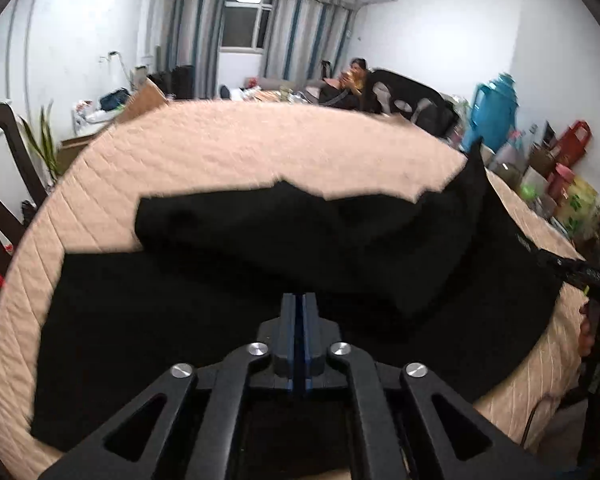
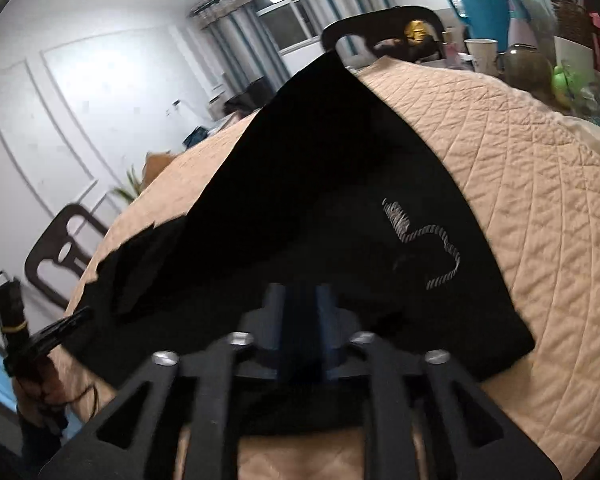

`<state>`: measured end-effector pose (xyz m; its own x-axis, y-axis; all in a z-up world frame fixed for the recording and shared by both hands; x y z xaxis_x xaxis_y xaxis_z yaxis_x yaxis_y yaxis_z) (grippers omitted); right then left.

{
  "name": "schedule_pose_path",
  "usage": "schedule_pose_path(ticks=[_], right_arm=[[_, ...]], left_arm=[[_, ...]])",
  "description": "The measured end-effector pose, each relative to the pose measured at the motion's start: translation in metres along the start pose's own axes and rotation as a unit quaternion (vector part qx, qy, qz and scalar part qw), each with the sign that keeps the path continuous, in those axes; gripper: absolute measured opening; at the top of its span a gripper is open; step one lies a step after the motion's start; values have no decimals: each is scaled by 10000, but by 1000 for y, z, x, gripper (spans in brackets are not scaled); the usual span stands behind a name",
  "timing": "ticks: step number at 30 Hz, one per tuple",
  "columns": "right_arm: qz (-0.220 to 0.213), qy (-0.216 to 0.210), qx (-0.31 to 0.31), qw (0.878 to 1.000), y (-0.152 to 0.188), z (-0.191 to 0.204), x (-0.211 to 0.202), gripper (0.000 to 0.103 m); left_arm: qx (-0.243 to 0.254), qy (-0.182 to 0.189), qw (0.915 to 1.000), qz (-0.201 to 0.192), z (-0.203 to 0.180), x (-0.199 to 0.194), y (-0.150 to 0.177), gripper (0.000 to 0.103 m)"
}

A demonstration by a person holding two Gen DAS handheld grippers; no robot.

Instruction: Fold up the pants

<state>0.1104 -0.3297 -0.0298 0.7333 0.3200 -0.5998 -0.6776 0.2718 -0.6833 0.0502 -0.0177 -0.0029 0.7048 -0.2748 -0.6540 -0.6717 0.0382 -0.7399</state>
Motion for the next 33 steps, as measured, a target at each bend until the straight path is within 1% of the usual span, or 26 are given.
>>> schedule_pose_path(ticks=[1, 2, 3, 5, 7, 8, 11, 14, 15, 16, 17, 18, 19, 20, 23, 25, 27, 29, 31, 33], right_arm=[[-85, -62, -30, 9999, -8, 6, 2, 48], [-163, -114, -51, 9998, -14, 11, 3, 49], [-196, -128, -29, 9997, -23, 15, 5, 49], [-203, -157, -51, 9997, -38, 28, 16, 49], [-180, -139, -158, 9996, -53, 39, 27, 49], [-121, -130, -226, 9996, -59, 46, 34, 49], [41, 108, -289, 9995, -73, 58, 58, 49], [191, 430, -299, 9984, -83, 55, 79, 49], [263, 519, -280, 9979, -85, 53, 87, 49], [354, 573, -208, 9975, -85, 48, 94, 49], [419, 596, -132, 9973, -84, 44, 98, 46], [422, 571, -101, 9974, -83, 41, 100, 39], [425, 573, -79, 9974, -81, 38, 100, 12], [403, 504, 9, 9979, -79, 34, 97, 8], [184, 295, 175, 9992, -75, 28, 78, 6], [-43, 3, 380, 9993, -65, 21, 51, 6], [-277, -250, 615, 9974, -54, 16, 23, 6], [-480, -402, 836, 9945, -28, 9, -9, 6], [-525, -445, 999, 9926, -4, 2, -26, 6], [-450, -458, 1124, 9916, 21, -3, -35, 6]], left_arm=[[-5, -24, 10000, -30, -1, 3, -9, 33], [-4, -94, 9999, -88, -3, 7, -21, 42], [-4, -196, 9997, -126, -3, 12, -27, 53], [47, -340, 9994, -87, -7, 27, -42, 54], [107, -357, 9993, 96, -14, 51, -54, 58], [144, -458, 9987, 196, -14, 62, -59, 58], [143, -776, 9952, 579, -8, 94, -64, 58], [154, -936, 9913, 908, -2, 114, -60, 58], [202, -1015, 9901, 949, -1, 118, -59, 57], [244, -1057, 9896, 948, -2, 120, -60, 45], [257, -1053, 9895, 952, -2, 120, -60, 33], [228, -1078, 9892, 966, -1, 118, -59, 13], [191, -1091, 9896, 921, 0, 114, -59, 9], [143, -1057, 9908, 828, 2, 109, -59, 8], [-193, -866, 9953, 379, 12, 80, -55, 7], [-496, -692, 9964, -61, 23, 47, -49, 7], [-814, -582, 9939, -466, 37, 12, -37, 7], [-1122, -488, 9899, -720, 52, -15, -19, 7], [-1422, -374, 9856, -834, 67, -32, 2, 7], [-1648, -255, 9829, -777, 78, -36, 25, 8]])
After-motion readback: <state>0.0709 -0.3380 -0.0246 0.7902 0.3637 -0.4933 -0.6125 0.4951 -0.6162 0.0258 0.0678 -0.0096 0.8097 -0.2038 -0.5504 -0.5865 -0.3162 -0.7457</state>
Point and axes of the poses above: each gripper's, at about its wrist camera, not at the fingertips, and x roughly the way its jaws point, z to its left, y to its underside, the point moved 7 cm from there along x, roughly the way its jaws point, and after that the axes turned 1 degree about -y, right-handed, at the moved point
